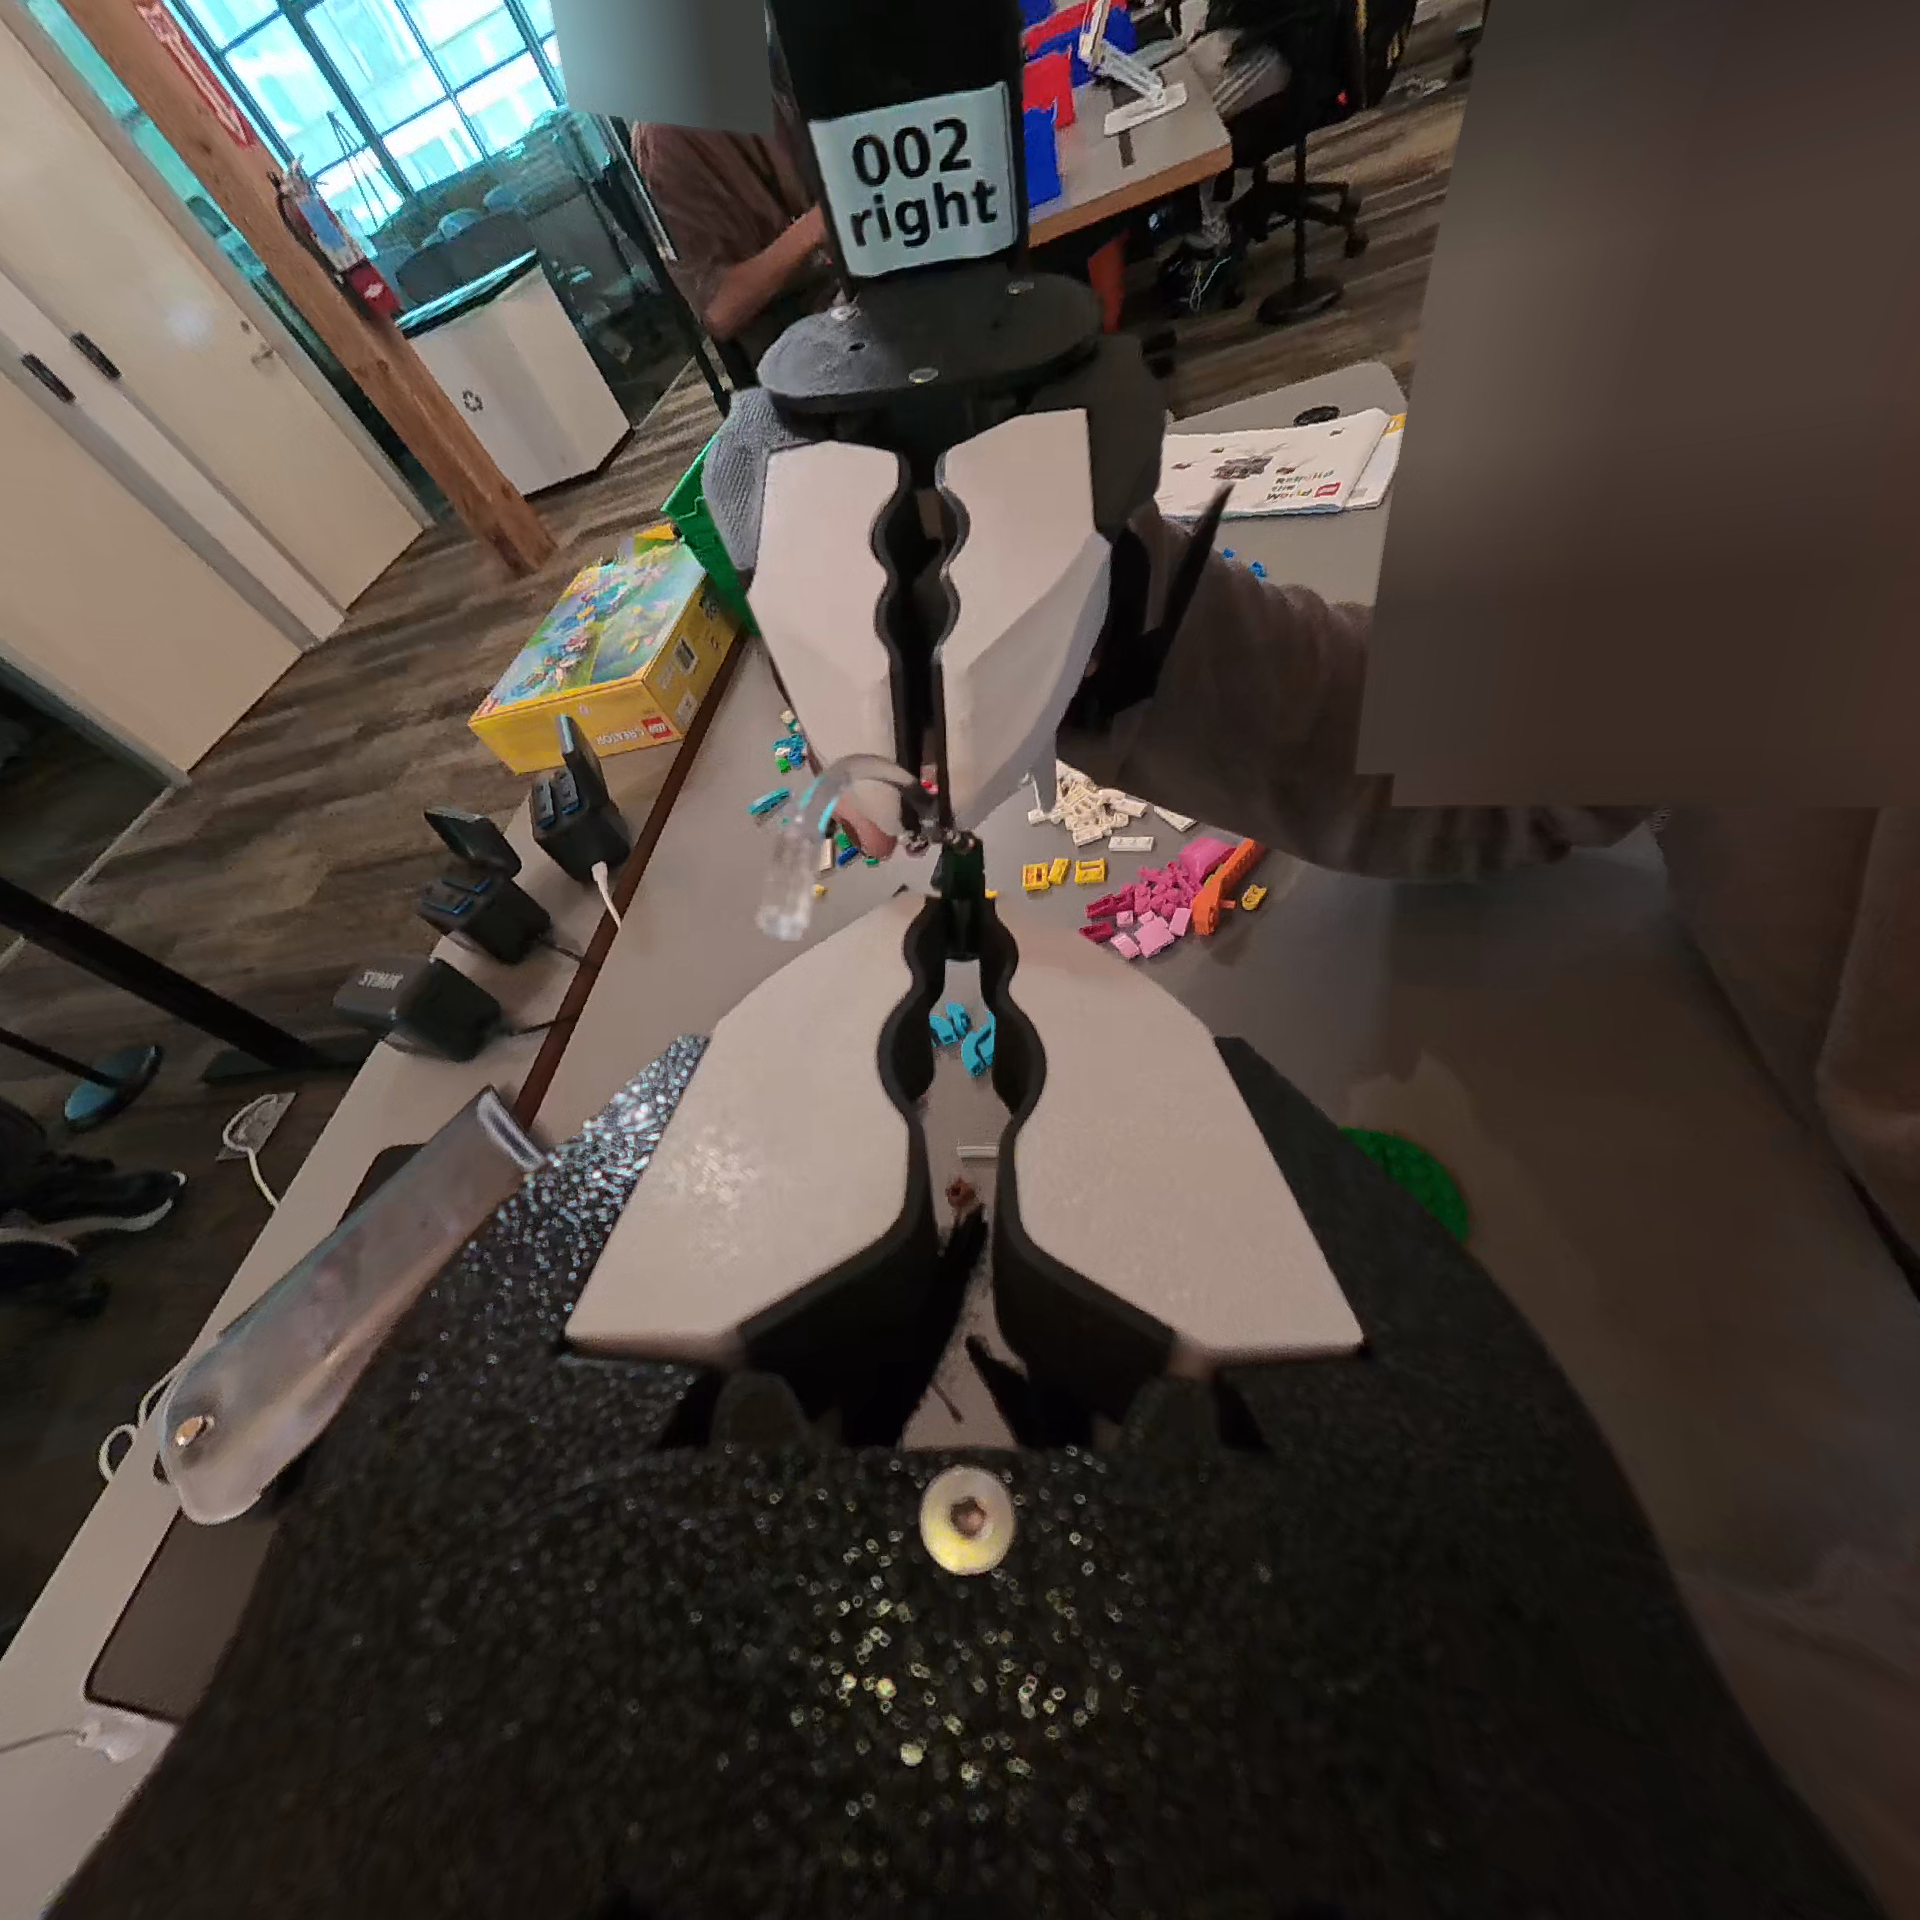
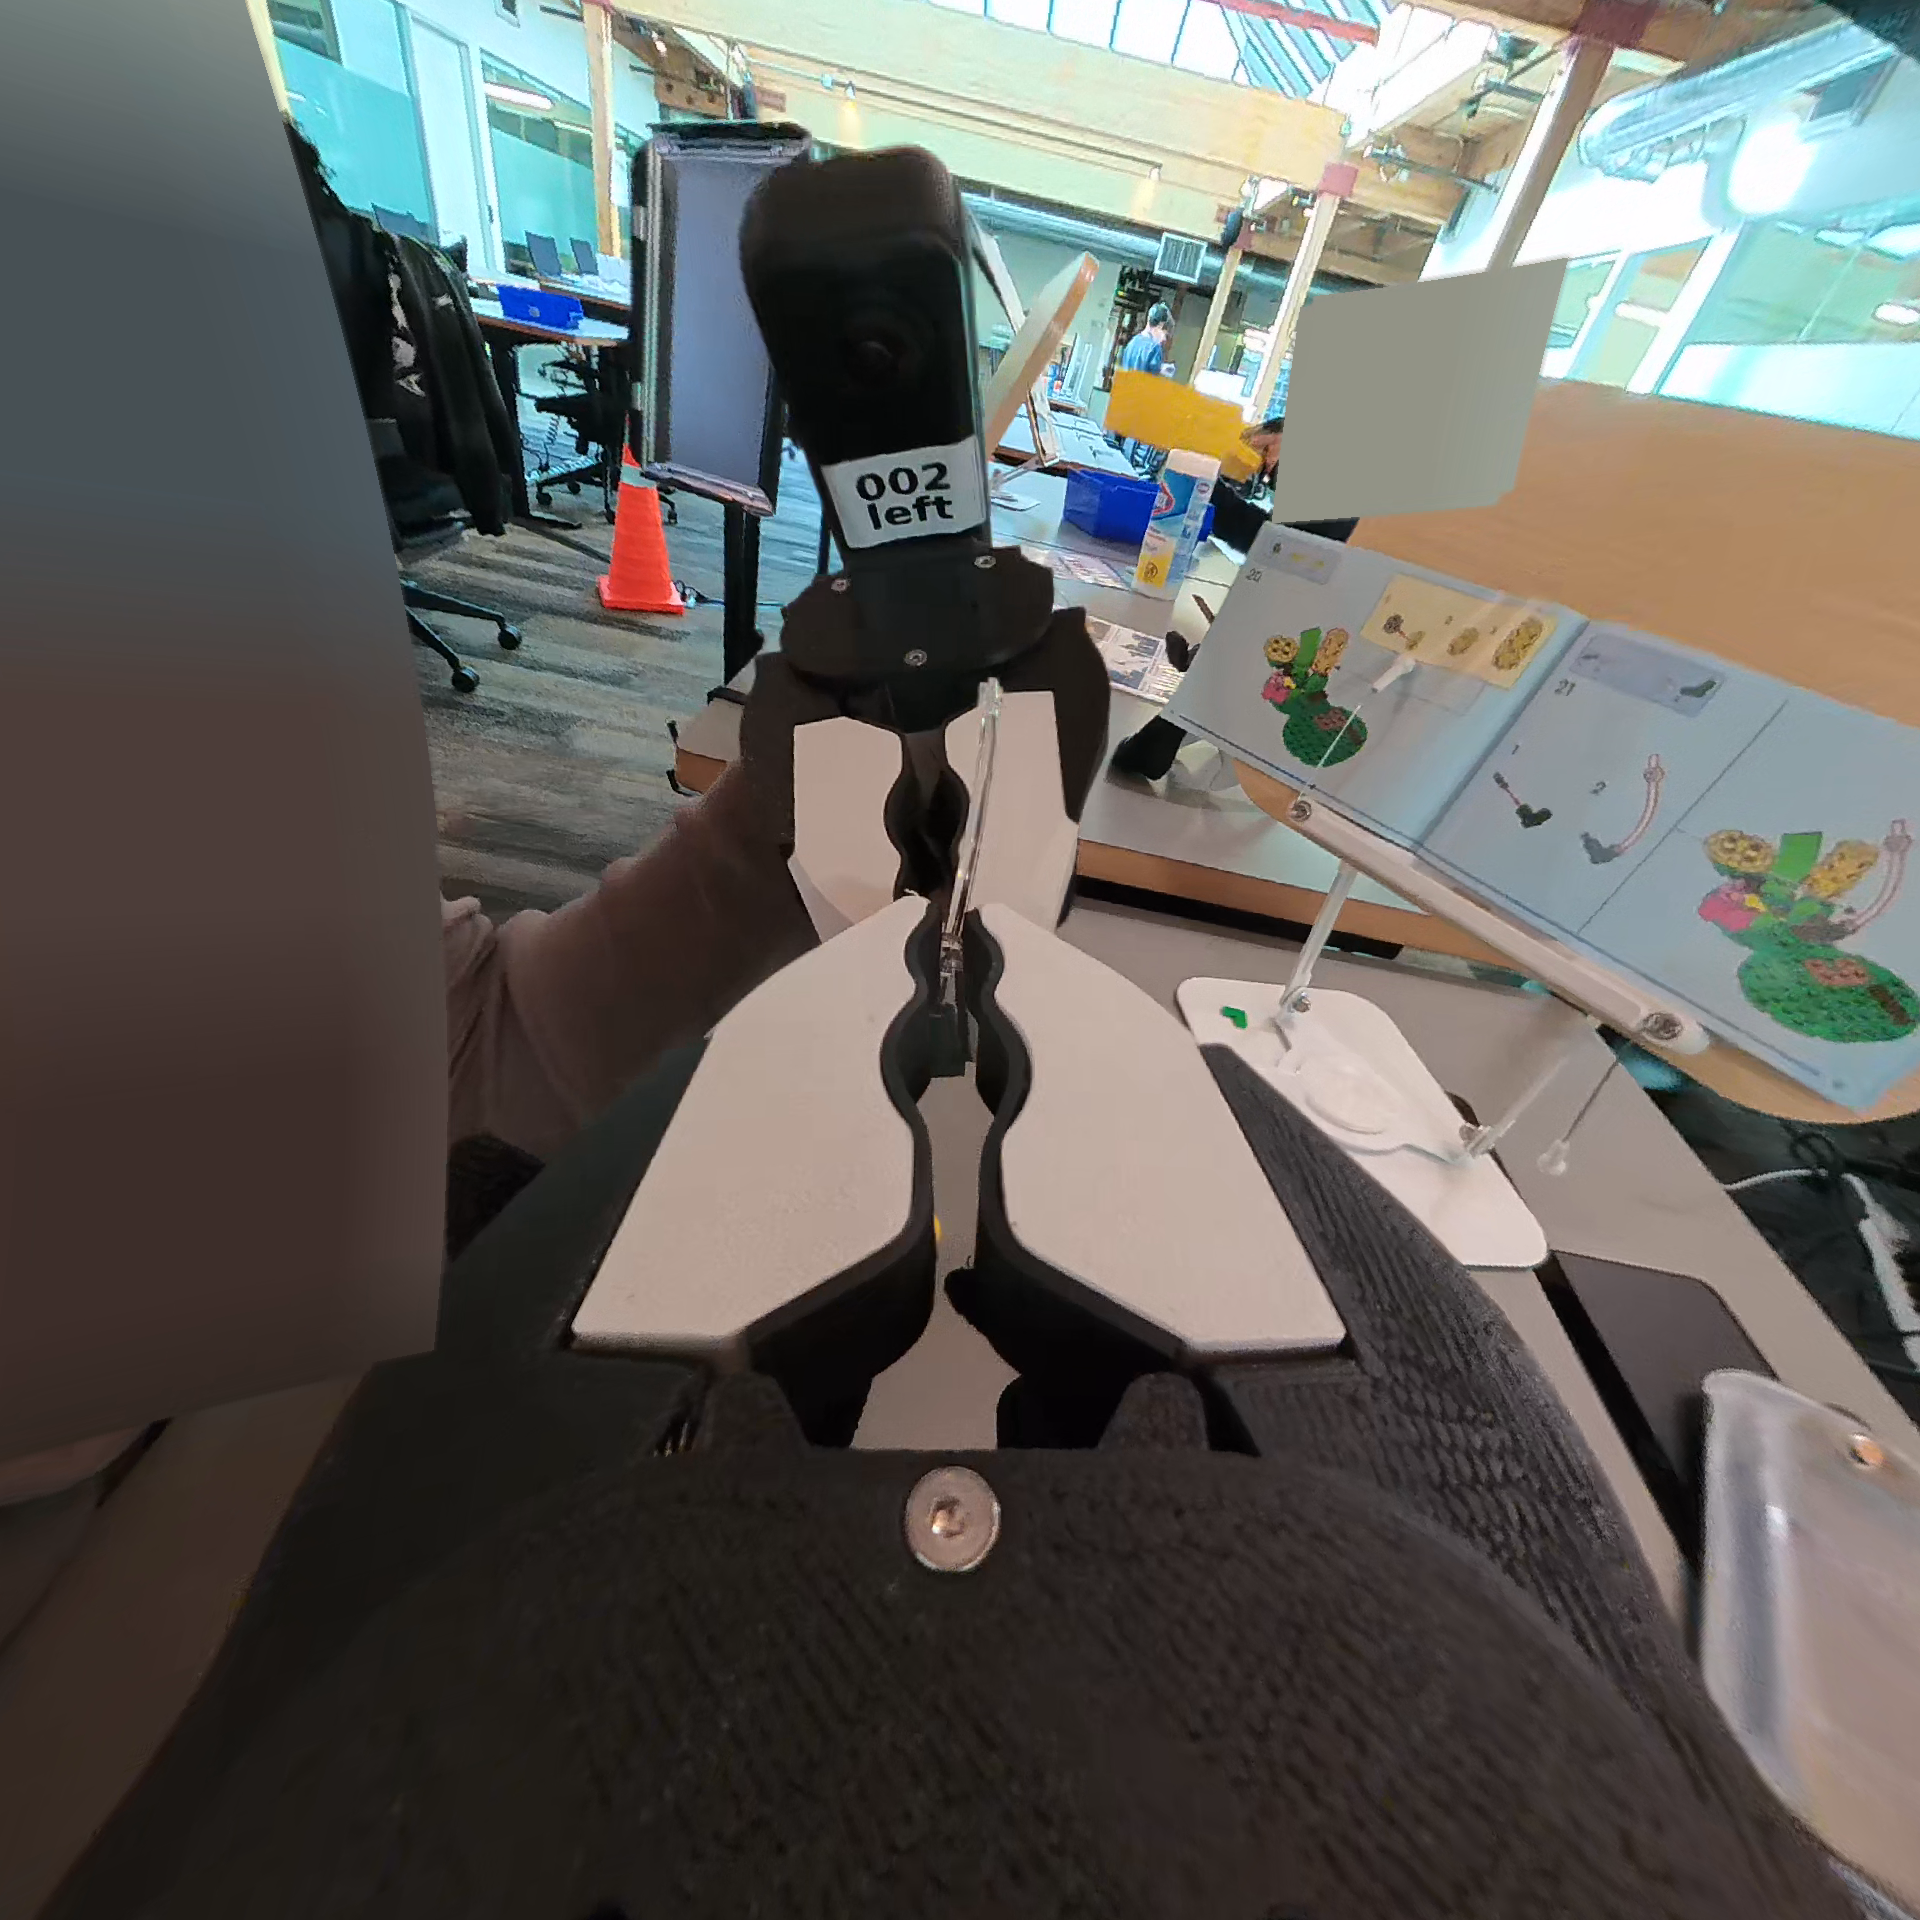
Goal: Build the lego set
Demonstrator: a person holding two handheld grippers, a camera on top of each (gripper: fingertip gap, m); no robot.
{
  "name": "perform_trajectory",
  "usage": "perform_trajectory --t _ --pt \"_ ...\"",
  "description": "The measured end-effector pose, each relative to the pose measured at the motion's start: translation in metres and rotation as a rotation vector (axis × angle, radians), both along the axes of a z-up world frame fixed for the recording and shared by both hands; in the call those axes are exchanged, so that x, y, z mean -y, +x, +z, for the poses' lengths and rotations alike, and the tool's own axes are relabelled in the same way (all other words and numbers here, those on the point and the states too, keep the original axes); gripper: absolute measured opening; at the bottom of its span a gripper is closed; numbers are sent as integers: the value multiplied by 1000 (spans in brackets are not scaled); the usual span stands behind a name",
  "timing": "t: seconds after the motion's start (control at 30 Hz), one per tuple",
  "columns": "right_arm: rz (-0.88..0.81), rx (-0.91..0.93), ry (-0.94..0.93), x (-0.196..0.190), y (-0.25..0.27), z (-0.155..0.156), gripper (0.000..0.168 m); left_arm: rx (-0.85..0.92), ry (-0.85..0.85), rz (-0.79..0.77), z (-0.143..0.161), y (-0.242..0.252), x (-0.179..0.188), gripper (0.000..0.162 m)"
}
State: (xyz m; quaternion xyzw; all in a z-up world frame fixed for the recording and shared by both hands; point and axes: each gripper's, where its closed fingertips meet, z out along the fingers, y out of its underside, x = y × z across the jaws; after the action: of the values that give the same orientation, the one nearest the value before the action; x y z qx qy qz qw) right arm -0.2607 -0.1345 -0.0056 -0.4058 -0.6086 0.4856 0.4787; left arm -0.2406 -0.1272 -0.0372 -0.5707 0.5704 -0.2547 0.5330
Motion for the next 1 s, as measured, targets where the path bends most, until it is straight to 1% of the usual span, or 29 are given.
perform_trajectory --t 0.23,0.33,0.5,0.8,1.0 --pt "18 -50 63 3 3 4 1 53 9 -38 5 2 0 6" --pt "42 -103 61 5 5 10 0 90 9 -56 10 2 1 6" --pt "62 -142 59 5 9 13 0 109 34 -63 13 4 -1 6" --pt "77 -234 248 15 18 17 0 183 13 -173 20 11 9 6" --pt "122 -275 258 22 25 21 0 216 17 -223 25 15 16 5"
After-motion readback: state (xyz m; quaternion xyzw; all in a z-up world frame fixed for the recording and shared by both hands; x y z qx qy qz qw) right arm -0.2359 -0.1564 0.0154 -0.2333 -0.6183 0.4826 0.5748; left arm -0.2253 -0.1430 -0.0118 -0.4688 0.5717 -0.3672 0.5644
